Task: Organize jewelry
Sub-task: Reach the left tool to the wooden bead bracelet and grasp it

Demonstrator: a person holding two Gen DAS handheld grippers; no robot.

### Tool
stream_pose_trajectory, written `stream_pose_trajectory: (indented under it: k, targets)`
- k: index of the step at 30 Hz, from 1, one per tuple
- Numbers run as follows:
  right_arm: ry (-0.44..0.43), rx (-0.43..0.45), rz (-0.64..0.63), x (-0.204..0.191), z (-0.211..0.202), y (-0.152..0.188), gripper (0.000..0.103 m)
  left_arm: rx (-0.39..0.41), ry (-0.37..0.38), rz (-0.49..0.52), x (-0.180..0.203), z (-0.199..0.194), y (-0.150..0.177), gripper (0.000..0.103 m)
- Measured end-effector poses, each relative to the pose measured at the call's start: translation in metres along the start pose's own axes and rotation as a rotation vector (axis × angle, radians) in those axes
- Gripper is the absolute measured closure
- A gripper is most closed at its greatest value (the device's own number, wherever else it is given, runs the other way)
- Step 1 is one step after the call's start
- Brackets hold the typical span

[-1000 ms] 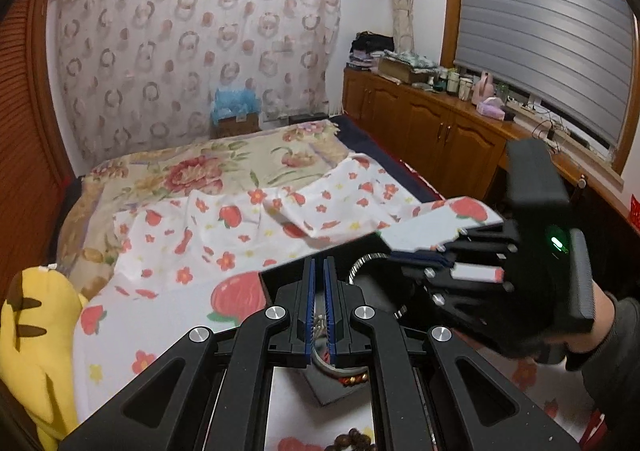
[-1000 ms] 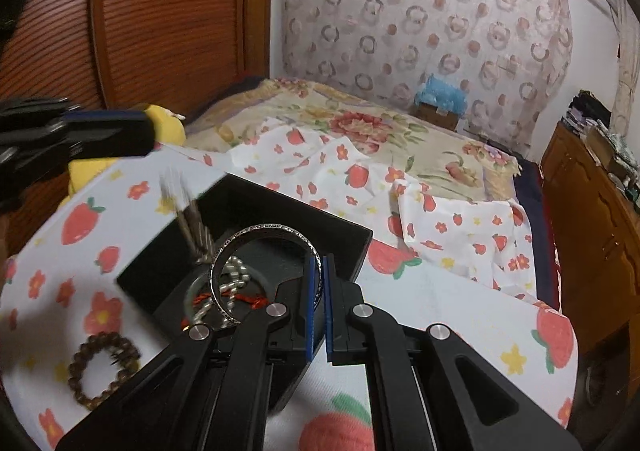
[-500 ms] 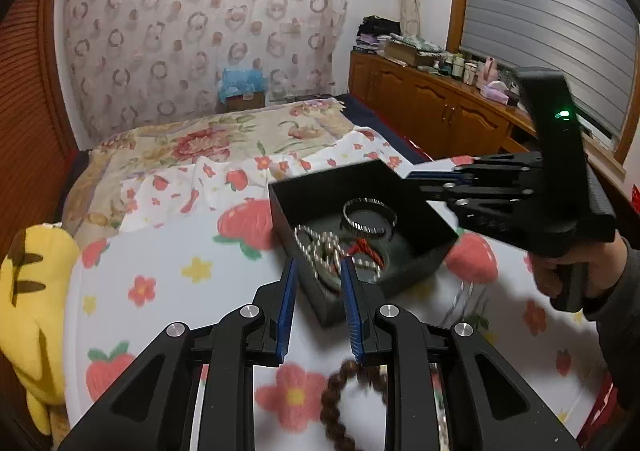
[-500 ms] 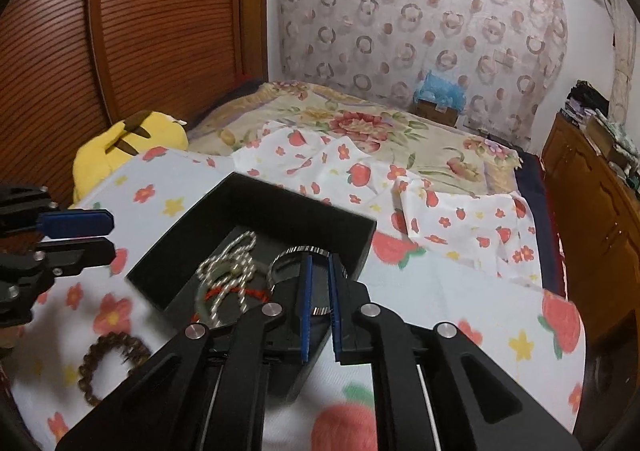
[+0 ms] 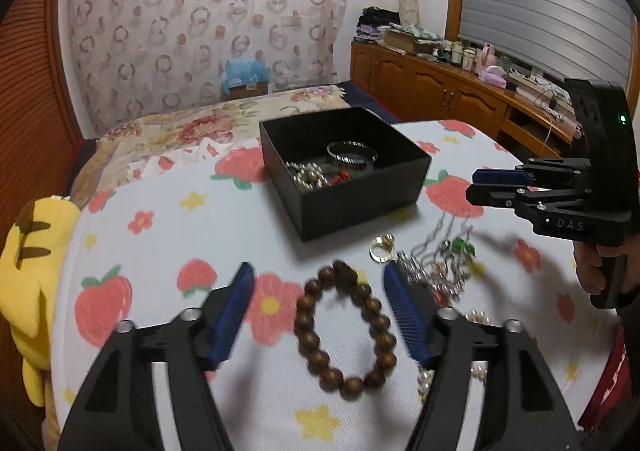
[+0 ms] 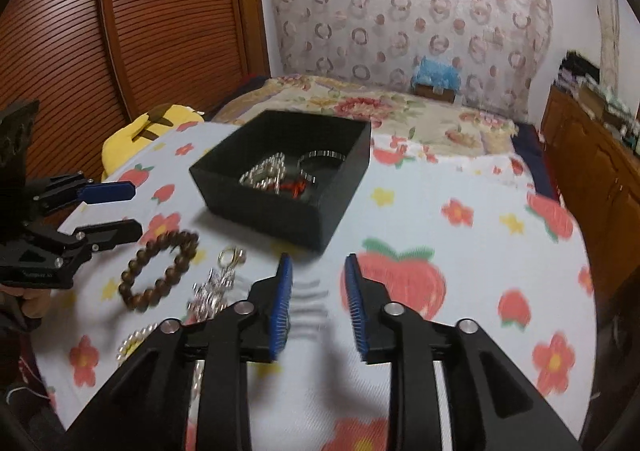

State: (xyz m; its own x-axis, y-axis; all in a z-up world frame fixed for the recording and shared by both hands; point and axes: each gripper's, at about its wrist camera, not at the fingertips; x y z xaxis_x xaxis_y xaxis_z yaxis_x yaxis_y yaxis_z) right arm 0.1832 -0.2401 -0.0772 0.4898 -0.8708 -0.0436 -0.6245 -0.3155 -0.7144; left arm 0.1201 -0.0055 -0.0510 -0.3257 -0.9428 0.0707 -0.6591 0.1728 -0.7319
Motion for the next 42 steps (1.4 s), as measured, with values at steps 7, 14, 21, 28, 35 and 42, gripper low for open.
stream_pose_trajectory:
  k: [7,14,21,28,35,42]
  targets:
    - [-0.054,-0.070,0.093,0.012,0.019,0.012,0.053,-0.067,-0.002,-0.003,-0.001,0.016,0.021,0.032]
    - [-0.109,-0.101,0.139,0.010,0.030,0.014,0.055,-0.086,0.014,-0.038,-0.007,0.021,0.027,0.031]
    - [-0.146,-0.104,0.145,0.004,0.027,0.011,0.081,-0.097,0.011,-0.066,-0.012,0.023,0.027,0.027]
    - [-0.178,-0.049,0.131,-0.004,0.004,-0.001,0.093,-0.139,-0.033,-0.037,-0.005,0.030,0.026,0.026]
    - [-0.180,-0.002,0.084,-0.023,-0.015,-0.011,0.097,-0.137,-0.030,-0.041,-0.004,0.030,0.025,0.026]
    - [-0.200,-0.003,0.057,-0.040,-0.015,-0.016,0.096,-0.137,-0.029,-0.042,-0.004,0.030,0.025,0.026]
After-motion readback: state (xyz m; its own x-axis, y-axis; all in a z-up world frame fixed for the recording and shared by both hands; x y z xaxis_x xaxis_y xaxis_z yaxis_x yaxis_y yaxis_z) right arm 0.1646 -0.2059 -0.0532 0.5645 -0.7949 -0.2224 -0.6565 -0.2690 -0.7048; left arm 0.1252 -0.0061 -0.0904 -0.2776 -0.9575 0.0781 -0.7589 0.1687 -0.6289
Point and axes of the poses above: each gripper's, at about its wrist camera, not at the fingertips, and z roughly the way its jaws point, x to its right, y to its underside, and after that the axes turned 4 degrees about y, right-handed
